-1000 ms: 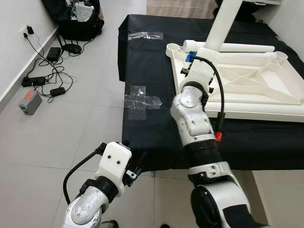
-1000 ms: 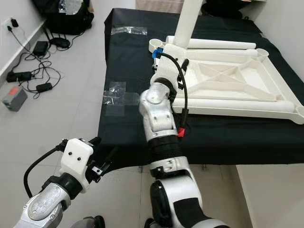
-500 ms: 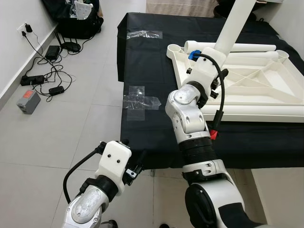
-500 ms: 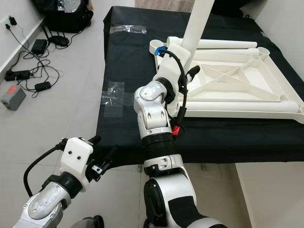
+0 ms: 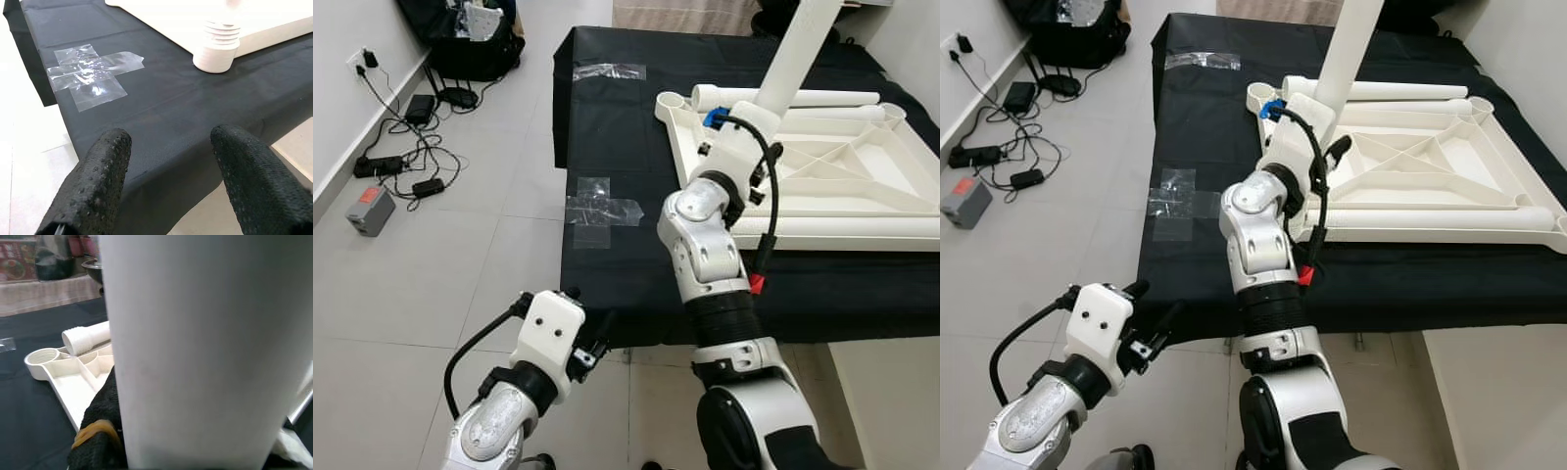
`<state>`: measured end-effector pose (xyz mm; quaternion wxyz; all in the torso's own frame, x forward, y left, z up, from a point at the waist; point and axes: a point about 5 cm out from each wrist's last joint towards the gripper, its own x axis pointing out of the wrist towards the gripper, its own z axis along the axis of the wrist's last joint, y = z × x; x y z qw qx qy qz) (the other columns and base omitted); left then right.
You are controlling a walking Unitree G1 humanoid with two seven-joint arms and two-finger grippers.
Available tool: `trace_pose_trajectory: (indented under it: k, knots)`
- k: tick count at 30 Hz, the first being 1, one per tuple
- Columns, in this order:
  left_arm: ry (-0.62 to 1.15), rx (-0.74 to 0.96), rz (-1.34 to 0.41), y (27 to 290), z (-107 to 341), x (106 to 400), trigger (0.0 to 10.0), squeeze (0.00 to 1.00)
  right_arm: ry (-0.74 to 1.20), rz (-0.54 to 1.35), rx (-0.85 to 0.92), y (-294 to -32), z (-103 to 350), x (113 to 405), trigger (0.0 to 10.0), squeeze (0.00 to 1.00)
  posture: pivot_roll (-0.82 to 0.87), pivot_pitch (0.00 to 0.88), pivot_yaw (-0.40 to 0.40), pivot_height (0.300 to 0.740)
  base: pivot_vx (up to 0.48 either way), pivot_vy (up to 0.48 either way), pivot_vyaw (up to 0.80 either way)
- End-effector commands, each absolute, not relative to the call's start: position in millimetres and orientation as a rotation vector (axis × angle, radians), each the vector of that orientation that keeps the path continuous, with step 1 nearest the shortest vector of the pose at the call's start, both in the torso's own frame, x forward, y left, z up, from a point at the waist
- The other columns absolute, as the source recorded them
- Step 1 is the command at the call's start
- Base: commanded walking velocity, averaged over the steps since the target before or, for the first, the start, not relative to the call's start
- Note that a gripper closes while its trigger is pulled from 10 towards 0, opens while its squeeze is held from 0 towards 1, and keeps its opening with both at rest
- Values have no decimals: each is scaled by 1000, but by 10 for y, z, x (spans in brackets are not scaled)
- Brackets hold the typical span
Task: Building children table
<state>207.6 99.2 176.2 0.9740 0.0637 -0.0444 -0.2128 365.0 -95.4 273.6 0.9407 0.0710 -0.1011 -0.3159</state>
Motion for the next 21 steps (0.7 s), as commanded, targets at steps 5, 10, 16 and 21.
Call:
trace_pose_trajectory:
  k: [5, 10, 16, 21]
  knots:
    - [-60, 126, -453, 974, 1684, 2061, 10000, 0, -34, -606, 121, -941, 2260, 3633, 10000, 0, 91, 230, -101, 740, 0, 0, 0]
    - [-59, 127, -455, 977, 1681, 2056, 10000, 0, -20, -592, 121, -939, 2213, 3618, 10000, 0, 92, 230, -99, 740, 0, 0, 0]
    - [-59, 128, -459, 974, 1681, 2062, 10000, 0, -27, -573, 112, -938, 2247, 3647, 10000, 0, 91, 230, -101, 740, 0, 0, 0]
    - [-60, 128, -458, 973, 1681, 2064, 10000, 0, -29, -561, 112, -931, 2250, 3654, 10000, 0, 90, 233, -106, 740, 0, 0, 0]
